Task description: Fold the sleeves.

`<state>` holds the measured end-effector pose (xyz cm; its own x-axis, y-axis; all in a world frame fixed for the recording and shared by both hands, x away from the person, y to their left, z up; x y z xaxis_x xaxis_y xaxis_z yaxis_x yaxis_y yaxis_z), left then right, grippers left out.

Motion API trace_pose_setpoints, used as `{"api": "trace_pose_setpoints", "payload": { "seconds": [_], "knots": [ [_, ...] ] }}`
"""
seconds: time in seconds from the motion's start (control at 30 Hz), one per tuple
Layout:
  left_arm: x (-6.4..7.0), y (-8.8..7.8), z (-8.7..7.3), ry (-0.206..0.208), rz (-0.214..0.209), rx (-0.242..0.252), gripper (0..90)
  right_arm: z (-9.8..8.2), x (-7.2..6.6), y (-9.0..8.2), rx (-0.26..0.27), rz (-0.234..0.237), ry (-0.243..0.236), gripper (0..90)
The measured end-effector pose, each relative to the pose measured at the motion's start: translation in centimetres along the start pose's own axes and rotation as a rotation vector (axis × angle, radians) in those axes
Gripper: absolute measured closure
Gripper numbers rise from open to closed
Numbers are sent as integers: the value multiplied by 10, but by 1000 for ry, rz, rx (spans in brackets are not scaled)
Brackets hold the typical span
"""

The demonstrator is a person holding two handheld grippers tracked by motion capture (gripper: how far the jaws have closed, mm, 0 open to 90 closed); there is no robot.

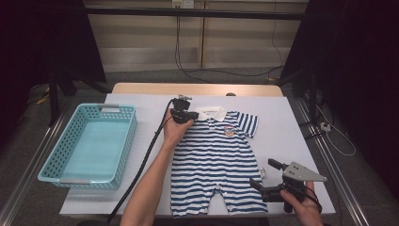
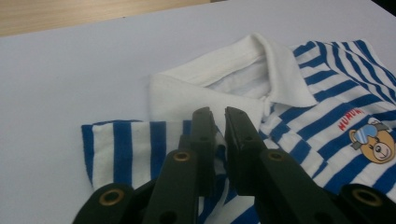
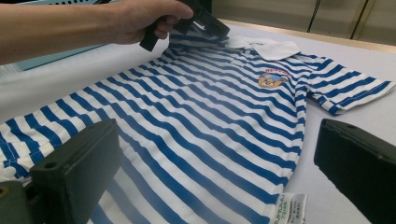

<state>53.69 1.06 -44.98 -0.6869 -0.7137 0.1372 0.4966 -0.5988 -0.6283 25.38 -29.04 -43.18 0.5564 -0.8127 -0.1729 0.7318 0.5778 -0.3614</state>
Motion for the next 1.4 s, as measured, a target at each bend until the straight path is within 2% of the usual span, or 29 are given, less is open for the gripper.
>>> {"api": "trace_pose_setpoints", "payload": {
  "seconds": [0.07,0.1,0.13,0.2,0.23,0.33,0.47,0.5,0.63,0.77,0.8,0.93,1.0,1.03,1.07,1.17,1.3,1.33,1.37,1.4],
  "knots": [
    [0,-2,1,2,-15,-3,791,0,0,0,0,0,0,0],
    [1,-3,2,2,0,14,771,0,0,0,1,3,3,0],
    [0,-7,3,12,17,17,736,0,0,0,0,2,3,0],
    [-2,-12,5,13,14,15,610,0,0,0,1,2,0,0],
    [-4,-16,6,17,17,26,601,0,0,0,1,3,0,0],
    [-10,-25,6,-9,11,38,517,0,1,0,0,-3,0,0],
    [-12,-34,1,-13,7,57,450,0,0,-1,2,1,1,0],
    [-13,-37,-1,5,9,53,450,0,0,-1,3,1,1,0],
    [-15,-45,-7,-2,7,63,428,0,0,0,1,-1,0,0],
    [-15,-51,-12,6,5,61,437,0,0,0,0,-2,-1,0],
    [-16,-54,-13,44,-1,36,440,0,0,0,-1,-6,-1,0],
    [-8,-58,-20,65,-9,34,443,0,0,0,0,-3,-1,0],
    [-5,-62,-23,103,-7,21,462,0,0,0,0,-4,-1,0],
    [-3,-63,-24,104,-4,17,478,0,0,0,-1,-2,-1,0],
    [-2,-67,-25,133,-3,9,505,0,0,0,0,-2,-2,0],
    [4,-73,-29,160,-20,9,542,-1,0,0,-3,-3,-3,0],
    [7,-71,-33,199,-27,-4,625,0,0,1,-8,0,-1,1],
    [9,-67,-35,185,-26,8,633,0,0,1,-7,1,-2,3],
    [8,-67,-36,205,-42,-20,640,0,0,1,-7,0,-1,3],
    [10,-63,-37,196,-55,-21,653,0,0,1,-7,0,-2,3]
  ]
}}
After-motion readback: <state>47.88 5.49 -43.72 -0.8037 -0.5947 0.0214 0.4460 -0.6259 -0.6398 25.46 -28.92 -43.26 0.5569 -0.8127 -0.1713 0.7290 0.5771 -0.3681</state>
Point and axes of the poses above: each handheld gripper's, and its own axes: y roughly forward along the jaws, z roughly out of its top, x roughly to its right, the point moved 1 cm from there along y, roughly forward along the jaws, and after that the axes turned 6 degrees about y, right-handed, at the moved point
